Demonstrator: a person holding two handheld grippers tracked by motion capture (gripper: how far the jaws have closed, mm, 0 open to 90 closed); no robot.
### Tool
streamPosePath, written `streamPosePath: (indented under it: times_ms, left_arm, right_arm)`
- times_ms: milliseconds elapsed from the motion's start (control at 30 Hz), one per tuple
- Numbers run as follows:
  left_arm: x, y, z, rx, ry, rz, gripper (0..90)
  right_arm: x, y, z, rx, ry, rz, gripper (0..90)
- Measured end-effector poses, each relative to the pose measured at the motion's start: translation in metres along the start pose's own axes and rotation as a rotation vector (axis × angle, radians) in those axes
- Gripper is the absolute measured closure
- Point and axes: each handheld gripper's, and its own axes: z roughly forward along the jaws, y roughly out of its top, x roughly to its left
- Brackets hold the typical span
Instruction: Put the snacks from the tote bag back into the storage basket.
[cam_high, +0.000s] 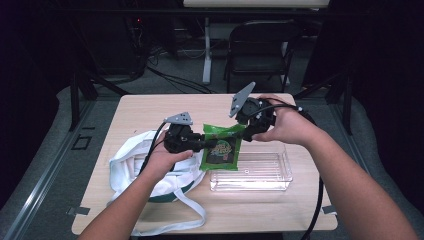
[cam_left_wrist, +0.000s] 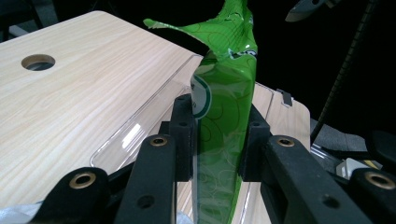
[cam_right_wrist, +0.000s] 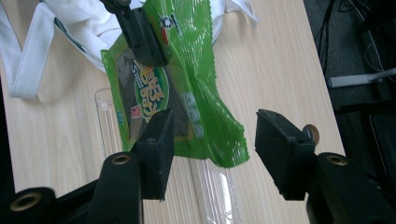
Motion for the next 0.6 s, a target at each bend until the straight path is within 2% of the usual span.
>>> streamPosePath:
  times_ms: [167, 267, 600]
  left_arm:
    - [-0.003, 0.000, 0.003, -0.001, -0.005, 0.014, 72.7]
    - [-0.004, 0.000, 0.004, 0.000, -0.012, 0.019, 72.7]
    - [-0.009, 0.001, 0.007, -0.002, -0.017, 0.044, 72.7]
  right_arm:
    - [0.003, 0.005, 0.004, 0.006, 0.023, -0.020, 45.5]
    - [0.004, 0.007, 0.008, 0.032, 0.037, -0.038, 45.0]
    - [0.005, 0.011, 0.019, 0.064, 0.073, -0.043, 44.9]
